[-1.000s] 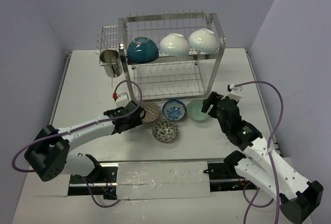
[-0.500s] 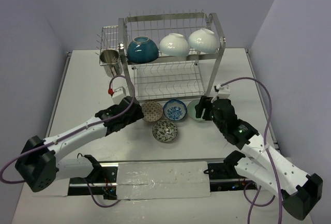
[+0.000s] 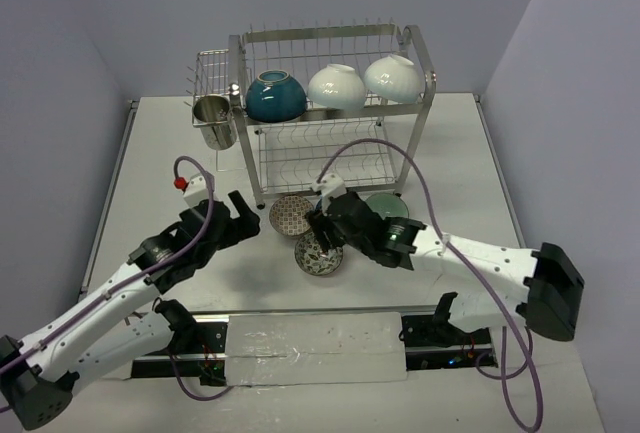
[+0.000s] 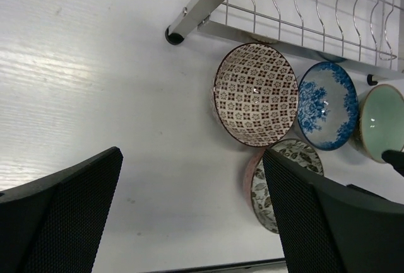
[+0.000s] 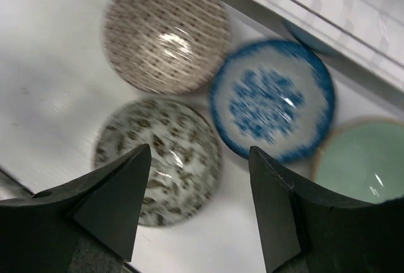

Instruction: Load the bowls into the dish rack

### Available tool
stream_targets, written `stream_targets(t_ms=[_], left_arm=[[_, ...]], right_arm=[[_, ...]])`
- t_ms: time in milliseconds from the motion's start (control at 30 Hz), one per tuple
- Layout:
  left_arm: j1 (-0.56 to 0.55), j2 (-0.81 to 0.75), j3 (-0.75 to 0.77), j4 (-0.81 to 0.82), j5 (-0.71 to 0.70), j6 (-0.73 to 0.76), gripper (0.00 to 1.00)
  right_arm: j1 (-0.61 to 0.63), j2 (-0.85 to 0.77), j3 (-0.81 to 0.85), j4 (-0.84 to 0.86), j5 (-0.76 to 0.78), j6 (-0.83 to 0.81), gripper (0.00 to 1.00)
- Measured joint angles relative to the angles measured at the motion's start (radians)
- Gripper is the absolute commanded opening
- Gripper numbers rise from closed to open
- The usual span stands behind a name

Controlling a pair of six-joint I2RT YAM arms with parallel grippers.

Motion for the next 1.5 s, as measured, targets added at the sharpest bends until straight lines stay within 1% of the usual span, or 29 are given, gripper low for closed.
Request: stream_targets(t_ms=[200,333,433,533,833,1067,1100,1133,1200,1233,1300,1367,1500], left_arm=[[0.005,-0.106,0.003,-0.074,-0.04,0.105,0.99],[0.008,-0.174,0.011,-0.09,-0.074,0.166,0.99],[0.011,-0.205,0.014,-0.086,-0.098,0.204,0.99],[0.015,-0.213,0.014,-0.077,-0.113,0.246,0.99],[0.031,-0.224,0.014,-0.022,-0.175,0.335,0.99],[0.039,-0.256,0.014,0.038,-0.187,0.375,0.99],[0.04,-0.253,0.014,0.045,-0.187,0.38,0.99],[0.042,-0.248,0.014,0.053,-0.187,0.383,0.99],[0.046,-0.234,0.014,0.062,-0.187,0.391,0.99],[0.048,-0.227,0.014,0.066,-0.187,0.398,0.99],[0.053,-0.214,0.014,0.068,-0.187,0.403,0.99],[0.057,-0.207,0.014,0.069,-0.186,0.406,0.99],[0.066,-0.206,0.012,0.074,-0.185,0.408,0.99]], right_arm=[[0.052,0.243,0.173,0.084,-0.077,-0.084,0.66],[0.064,0.407,0.295,0.092,-0.122,-0.123,0.64],[0.075,0.497,0.362,0.09,-0.142,-0.135,0.62],[0.081,0.556,0.393,0.091,-0.149,-0.134,0.58],[0.084,0.657,0.444,0.084,-0.115,-0.1,0.39],[0.084,0.687,0.448,0.084,-0.071,-0.064,0.32],[0.084,0.687,0.448,0.085,-0.066,-0.061,0.3],[0.084,0.687,0.448,0.086,-0.059,-0.056,0.24],[0.084,0.687,0.448,0.086,-0.048,-0.05,0.19],[0.084,0.687,0.448,0.087,-0.045,-0.049,0.14],[0.084,0.687,0.448,0.089,-0.044,-0.047,0.11],[0.084,0.687,0.448,0.089,-0.041,-0.047,0.11],[0.084,0.687,0.448,0.089,-0.042,-0.046,0.18]])
